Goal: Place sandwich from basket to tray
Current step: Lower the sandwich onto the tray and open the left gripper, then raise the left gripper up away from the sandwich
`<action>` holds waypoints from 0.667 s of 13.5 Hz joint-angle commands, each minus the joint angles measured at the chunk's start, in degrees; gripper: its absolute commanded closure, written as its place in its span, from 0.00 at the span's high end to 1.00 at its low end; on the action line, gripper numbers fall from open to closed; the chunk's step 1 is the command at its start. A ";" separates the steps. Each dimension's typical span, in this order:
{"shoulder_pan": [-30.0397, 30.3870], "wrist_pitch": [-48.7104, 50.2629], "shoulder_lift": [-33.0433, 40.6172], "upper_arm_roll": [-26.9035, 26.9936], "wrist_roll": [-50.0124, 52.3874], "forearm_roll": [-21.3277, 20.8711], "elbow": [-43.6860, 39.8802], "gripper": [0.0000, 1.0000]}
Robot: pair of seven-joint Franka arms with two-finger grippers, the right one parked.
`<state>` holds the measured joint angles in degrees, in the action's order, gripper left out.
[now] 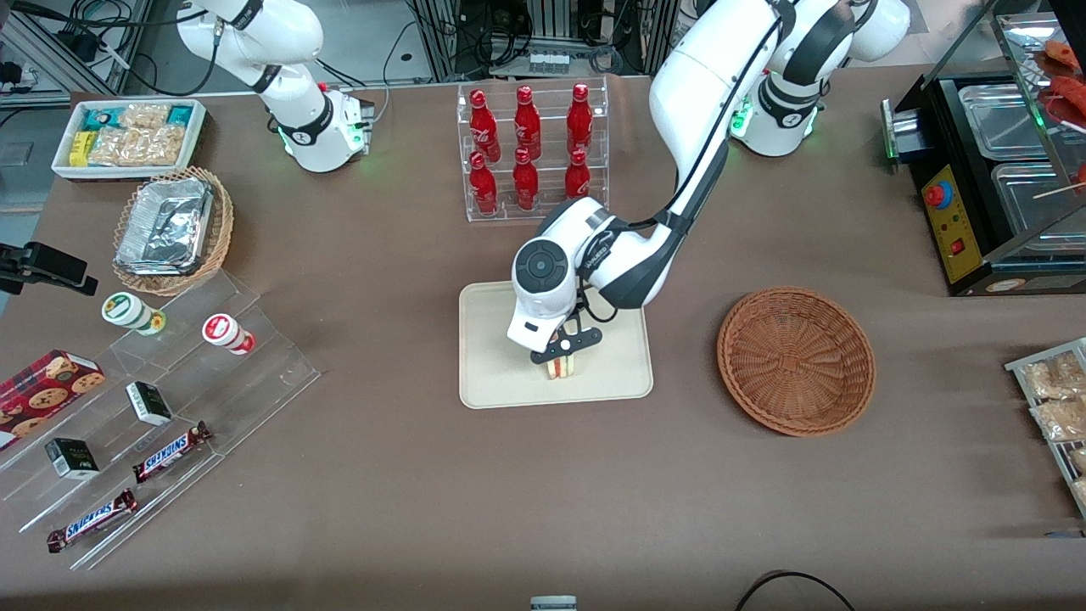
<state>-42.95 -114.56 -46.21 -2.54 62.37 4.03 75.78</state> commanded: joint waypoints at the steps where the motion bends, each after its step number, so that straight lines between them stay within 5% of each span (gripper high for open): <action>1: -0.90 0.74 -1.69 0.78 2.58 0.37 -1.95 0.00; 2: -0.99 0.74 -1.69 0.69 2.58 0.37 -1.95 0.00; 3: -0.99 0.74 -1.69 0.69 2.32 0.28 -1.86 0.66; 4: -0.99 0.74 -1.61 0.69 2.49 0.28 -1.86 1.00; 9: -0.64 4.24 4.79 0.78 2.49 0.37 -3.18 1.00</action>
<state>-43.04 -113.60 -45.55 -2.48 63.81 4.04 72.63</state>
